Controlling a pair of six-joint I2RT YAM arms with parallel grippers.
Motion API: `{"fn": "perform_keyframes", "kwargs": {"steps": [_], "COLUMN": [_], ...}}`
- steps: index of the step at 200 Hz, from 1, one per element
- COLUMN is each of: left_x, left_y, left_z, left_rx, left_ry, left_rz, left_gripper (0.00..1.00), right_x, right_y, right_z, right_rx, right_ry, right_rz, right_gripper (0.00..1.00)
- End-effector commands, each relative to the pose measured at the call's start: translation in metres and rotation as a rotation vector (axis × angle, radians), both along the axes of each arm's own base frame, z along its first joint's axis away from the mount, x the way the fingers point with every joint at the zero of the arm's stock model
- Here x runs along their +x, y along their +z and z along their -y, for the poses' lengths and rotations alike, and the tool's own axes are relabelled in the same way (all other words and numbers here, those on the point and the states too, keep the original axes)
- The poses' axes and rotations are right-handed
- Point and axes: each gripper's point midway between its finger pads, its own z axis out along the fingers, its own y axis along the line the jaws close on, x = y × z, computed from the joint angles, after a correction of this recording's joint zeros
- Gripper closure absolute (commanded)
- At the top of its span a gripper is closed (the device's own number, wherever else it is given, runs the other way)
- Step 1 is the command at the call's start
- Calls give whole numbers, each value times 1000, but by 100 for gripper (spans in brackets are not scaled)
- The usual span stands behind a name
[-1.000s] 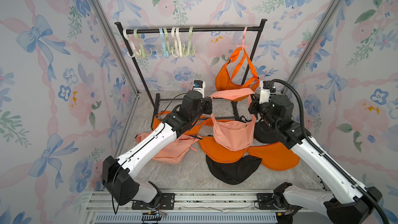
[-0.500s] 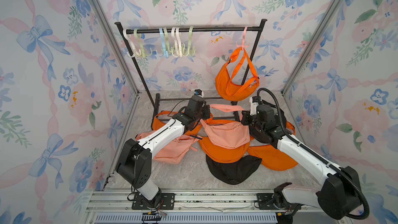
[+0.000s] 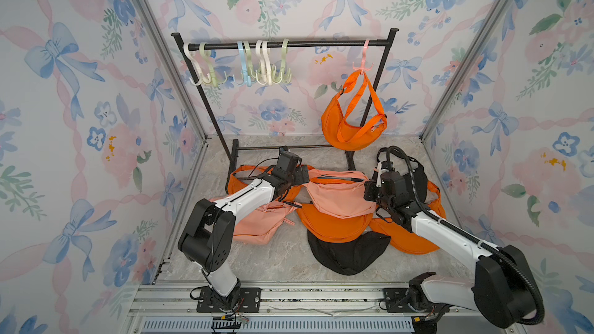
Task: Take the bag off the hook
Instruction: Place the bag inside the bag, then pick up the bag from the hook.
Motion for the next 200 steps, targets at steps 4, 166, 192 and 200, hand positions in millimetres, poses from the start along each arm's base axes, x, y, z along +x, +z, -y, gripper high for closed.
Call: {"fn": "perform_keyframes", "kwargs": {"steps": [4, 166, 192, 200], "left_x": [-8, 104, 127, 133], "left_y": [53, 215, 218, 218], "left_z": [-10, 126, 140, 143], "left_rx": [-57, -38, -18, -11], "left_ry": [39, -259, -267, -264], "left_rz": [97, 478, 522, 535], "left_gripper": [2, 2, 2, 2], "right_x": [-15, 93, 130, 139], "right_y": [9, 238, 250, 253], "right_z": [-18, 31, 27, 25], "right_rx": [31, -107, -125, -131], "right_ry": [80, 43, 65, 72], "right_rz": [38, 415, 435, 440], "right_gripper": [33, 1, 4, 5]}}
